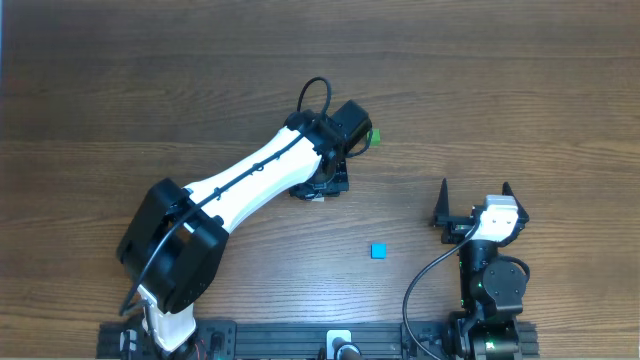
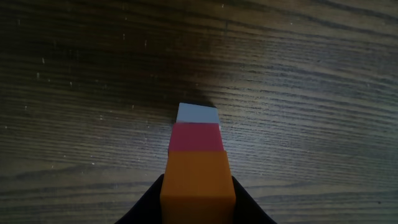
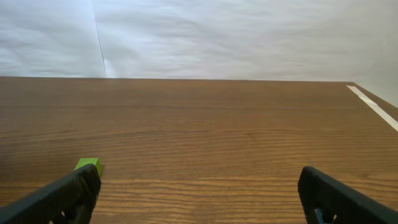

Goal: Stack Cubes

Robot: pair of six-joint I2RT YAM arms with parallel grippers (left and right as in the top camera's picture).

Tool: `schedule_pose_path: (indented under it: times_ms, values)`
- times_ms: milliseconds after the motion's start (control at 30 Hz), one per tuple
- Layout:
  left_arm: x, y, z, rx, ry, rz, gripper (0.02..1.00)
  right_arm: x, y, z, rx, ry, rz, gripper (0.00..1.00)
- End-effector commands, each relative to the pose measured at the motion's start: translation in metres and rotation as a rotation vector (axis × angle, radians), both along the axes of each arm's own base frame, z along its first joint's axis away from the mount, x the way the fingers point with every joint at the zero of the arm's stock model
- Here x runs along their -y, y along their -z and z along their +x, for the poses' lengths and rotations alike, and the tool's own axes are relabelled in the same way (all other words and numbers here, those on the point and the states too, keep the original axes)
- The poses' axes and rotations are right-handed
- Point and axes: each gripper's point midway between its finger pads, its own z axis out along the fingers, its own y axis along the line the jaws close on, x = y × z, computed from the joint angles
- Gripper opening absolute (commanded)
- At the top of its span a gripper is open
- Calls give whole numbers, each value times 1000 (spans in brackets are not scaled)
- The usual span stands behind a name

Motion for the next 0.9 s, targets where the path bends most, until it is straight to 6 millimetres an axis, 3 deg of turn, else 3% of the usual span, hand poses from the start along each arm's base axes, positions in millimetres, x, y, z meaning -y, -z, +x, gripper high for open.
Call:
schedule_pose_path:
  times_ms: [33,167,500,567,700,800,900]
  values:
    - [0,2,3,-7,4,-1,123,0,3,0,-2,-2,-2,991]
    - [0,2,3,-8,4,-1,165,0,3,0,-2,-2,-2,991]
    - [0,2,3,-8,3,-1,459,0,3,0,-2,-2,-2,991]
    - [0,2,3,-8,3,-1,581,0,3,0,-2,-2,-2,993]
    - [1,2,4,-4,3,-4,961,0,3,0,-2,-2,-2,991]
    - [5,-5,9,28,3,-27,1000,0,3,0,-2,-2,-2,991]
    - [9,-31,23,131,-1,-74,998,0,3,0,-2,-2,-2,991]
